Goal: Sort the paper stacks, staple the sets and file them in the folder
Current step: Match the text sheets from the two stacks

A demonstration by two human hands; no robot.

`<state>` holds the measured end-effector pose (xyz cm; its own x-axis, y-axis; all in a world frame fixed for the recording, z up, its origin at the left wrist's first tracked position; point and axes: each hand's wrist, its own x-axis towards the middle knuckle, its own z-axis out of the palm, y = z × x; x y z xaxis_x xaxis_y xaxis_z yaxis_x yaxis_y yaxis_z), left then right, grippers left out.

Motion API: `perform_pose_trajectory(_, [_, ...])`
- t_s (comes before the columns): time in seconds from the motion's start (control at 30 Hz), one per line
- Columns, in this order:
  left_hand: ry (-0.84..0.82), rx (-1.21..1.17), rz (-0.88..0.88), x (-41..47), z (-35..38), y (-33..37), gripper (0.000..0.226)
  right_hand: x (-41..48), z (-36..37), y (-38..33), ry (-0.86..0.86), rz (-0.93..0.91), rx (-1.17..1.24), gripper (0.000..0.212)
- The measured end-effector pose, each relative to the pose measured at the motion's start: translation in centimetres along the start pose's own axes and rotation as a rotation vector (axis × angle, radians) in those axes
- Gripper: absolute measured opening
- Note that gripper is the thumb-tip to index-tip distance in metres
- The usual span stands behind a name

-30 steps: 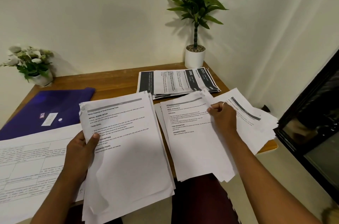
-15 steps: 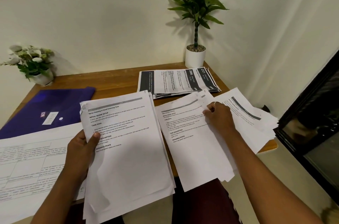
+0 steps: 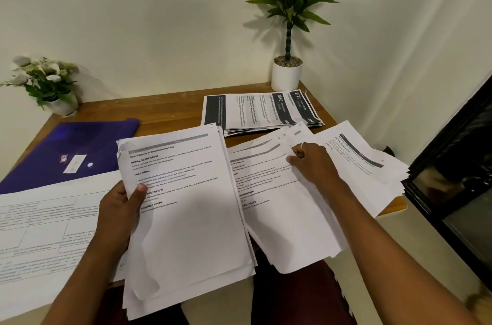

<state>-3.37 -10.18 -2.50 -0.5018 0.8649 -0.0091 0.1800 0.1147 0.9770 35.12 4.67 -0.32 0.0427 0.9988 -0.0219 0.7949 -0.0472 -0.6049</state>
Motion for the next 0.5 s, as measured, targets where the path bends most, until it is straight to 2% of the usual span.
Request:
perform_pose_trajectory(0.17, [0.013,-0.010,0.000,-0.1,0.2,0.2,0.015,0.0,0.2,0.1,0.081,-0.026,-0.124,0.054])
perform_pose_trajectory(0.27, [0.013,-0.004,0.005,-0.1,0.2,0.2,0.017,0.5,-0.4,0.6,0.261,-0.022,-0.125,0.042])
perform_pose_trajectory(0.33, [0.010,-0.002,0.005,0.1,0.1,0.1,0.019,1.0,-0.7,1.1,0.318,0.010,-0.111,0.031])
perform_pose_trajectory(0.5, [-0.005,-0.001,-0.002,0.1,-0.1,-0.1,0.023,1.8,-0.5,2.1,0.241,0.088,-0.129,0.037])
